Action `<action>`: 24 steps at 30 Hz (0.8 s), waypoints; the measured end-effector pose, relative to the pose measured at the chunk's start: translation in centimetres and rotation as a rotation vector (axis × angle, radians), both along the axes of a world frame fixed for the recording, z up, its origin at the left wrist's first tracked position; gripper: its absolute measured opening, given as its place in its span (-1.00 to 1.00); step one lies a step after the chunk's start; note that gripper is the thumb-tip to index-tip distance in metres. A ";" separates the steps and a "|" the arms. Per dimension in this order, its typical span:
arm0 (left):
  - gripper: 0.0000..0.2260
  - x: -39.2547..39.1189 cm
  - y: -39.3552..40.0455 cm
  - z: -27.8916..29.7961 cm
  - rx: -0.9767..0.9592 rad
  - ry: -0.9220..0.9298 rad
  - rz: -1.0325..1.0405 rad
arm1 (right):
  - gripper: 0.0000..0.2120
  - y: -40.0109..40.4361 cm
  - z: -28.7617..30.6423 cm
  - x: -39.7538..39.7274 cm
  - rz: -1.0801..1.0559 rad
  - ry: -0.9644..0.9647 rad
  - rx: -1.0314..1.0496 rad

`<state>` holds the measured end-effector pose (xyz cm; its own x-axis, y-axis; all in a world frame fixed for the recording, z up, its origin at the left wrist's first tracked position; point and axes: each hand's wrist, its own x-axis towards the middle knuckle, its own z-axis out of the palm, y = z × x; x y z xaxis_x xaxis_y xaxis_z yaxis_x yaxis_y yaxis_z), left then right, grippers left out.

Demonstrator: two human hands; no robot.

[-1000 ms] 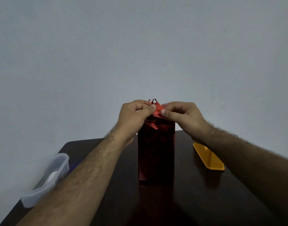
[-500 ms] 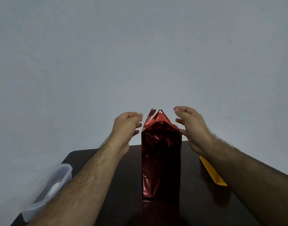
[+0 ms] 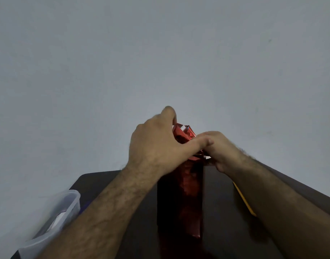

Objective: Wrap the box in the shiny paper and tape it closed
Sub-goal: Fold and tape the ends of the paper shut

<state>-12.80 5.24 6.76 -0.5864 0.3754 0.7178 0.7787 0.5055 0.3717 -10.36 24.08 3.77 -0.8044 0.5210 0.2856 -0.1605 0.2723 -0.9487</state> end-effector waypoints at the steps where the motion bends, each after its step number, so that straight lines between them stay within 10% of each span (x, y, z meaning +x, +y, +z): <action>1: -0.24 0.7 0.4 0.0 -0.034 0.015 0.046 | -0.85 -0.2 0.3 0.4 -0.029 0.014 0.048; 6: 0.14 -0.4 0.6 0.0 -0.127 -0.190 0.001 | -0.72 -1.5 1.1 1.1 -0.010 -0.109 0.039; 12: 0.01 -5.2 -1.0 -0.5 0.054 -0.471 -0.327 | -0.28 -1.3 0.8 1.9 0.105 -0.117 -0.125; 17: -0.06 -7.4 -0.5 -1.9 0.141 -0.551 -0.414 | -0.41 -1.2 1.2 0.2 -0.231 0.179 0.224; 24: -0.06 -8.8 -0.3 -2.5 0.182 -0.539 -0.426 | -0.49 -1.0 5.3 -0.8 0.251 -0.092 0.459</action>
<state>-21.58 4.93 4.28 -0.7062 0.5528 0.4425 0.5788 0.0908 0.8104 -11.12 23.11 9.05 -0.9208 0.1471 0.3614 -0.1959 0.6268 -0.7542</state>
